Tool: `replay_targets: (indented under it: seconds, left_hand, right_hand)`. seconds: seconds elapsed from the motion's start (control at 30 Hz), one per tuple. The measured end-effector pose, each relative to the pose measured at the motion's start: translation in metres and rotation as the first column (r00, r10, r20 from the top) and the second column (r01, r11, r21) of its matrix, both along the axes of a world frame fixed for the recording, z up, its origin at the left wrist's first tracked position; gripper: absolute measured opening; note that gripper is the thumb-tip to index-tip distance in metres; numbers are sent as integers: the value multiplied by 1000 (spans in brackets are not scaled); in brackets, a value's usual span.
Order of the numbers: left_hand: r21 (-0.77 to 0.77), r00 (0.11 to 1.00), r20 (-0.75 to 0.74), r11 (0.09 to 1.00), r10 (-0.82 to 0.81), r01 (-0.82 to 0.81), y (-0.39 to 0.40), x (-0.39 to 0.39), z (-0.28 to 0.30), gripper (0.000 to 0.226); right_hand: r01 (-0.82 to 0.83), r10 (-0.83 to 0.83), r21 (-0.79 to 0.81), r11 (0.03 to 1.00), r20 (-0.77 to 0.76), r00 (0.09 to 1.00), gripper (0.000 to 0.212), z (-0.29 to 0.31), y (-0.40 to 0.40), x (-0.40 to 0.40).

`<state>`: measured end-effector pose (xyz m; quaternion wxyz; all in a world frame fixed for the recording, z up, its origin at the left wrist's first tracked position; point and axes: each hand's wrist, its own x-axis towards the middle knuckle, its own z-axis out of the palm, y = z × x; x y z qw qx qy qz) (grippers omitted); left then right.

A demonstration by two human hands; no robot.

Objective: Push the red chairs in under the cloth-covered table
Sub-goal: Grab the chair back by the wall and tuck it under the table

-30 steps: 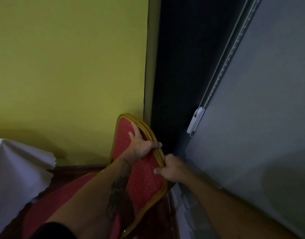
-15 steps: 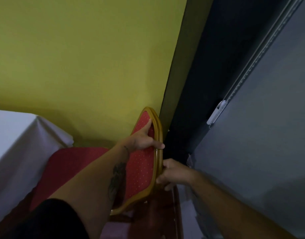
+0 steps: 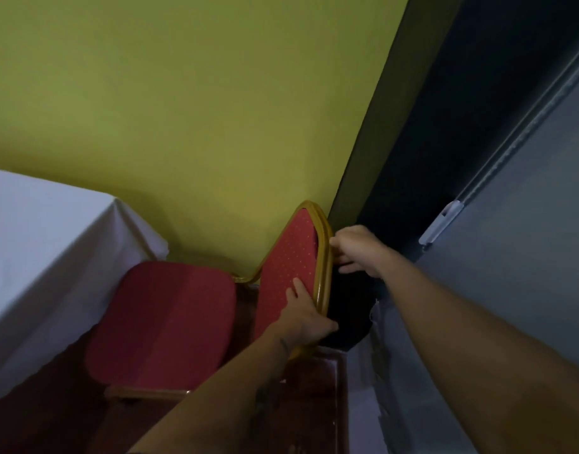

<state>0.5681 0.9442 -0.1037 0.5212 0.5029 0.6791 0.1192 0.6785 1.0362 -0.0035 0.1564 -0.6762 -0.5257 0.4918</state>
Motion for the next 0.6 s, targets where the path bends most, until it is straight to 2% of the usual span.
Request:
replay_targets:
  seconds: [0.03, 0.17, 0.23, 0.3, 0.37, 0.5, 0.6]
  left_hand:
    - [12, 999, -30, 1000, 11, -11, 1, 3, 2, 126]
    - [12, 997, -77, 1000, -2, 3, 3, 3, 1, 124]
    - [11, 995, -95, 1000, 7, -6, 0, 2, 0, 126]
    - [27, 994, -108, 999, 34, -32, -4, 2, 0, 123]
    - [33, 993, -92, 997, 67, -64, -8, 3, 2, 119]
    - [32, 988, -26, 988, 149, -149, -18, 9, 6, 111]
    - [13, 986, -19, 987, 163, -163, -30, 5, 11, 109]
  right_hand:
    - [-18, 18, -12, 1000, -11, 1000, 8, -1, 6, -9]
    - [-32, 27, -70, 997, -71, 997, 36, -20, 25, -25]
    - [-51, 41, -108, 993, -86, 995, 31, -35, 32, -26]
    - [-71, 54, -153, 986, -115, 992, 17, -47, 36, -26]
    - [-82, 64, -142, 987, -131, 989, 9, -52, 40, -25]
    - [-96, 75, -131, 987, -161, 984, 25, -57, 42, -20]
    - [-116, 95, -126, 985, -163, 982, 15, -55, 33, -24]
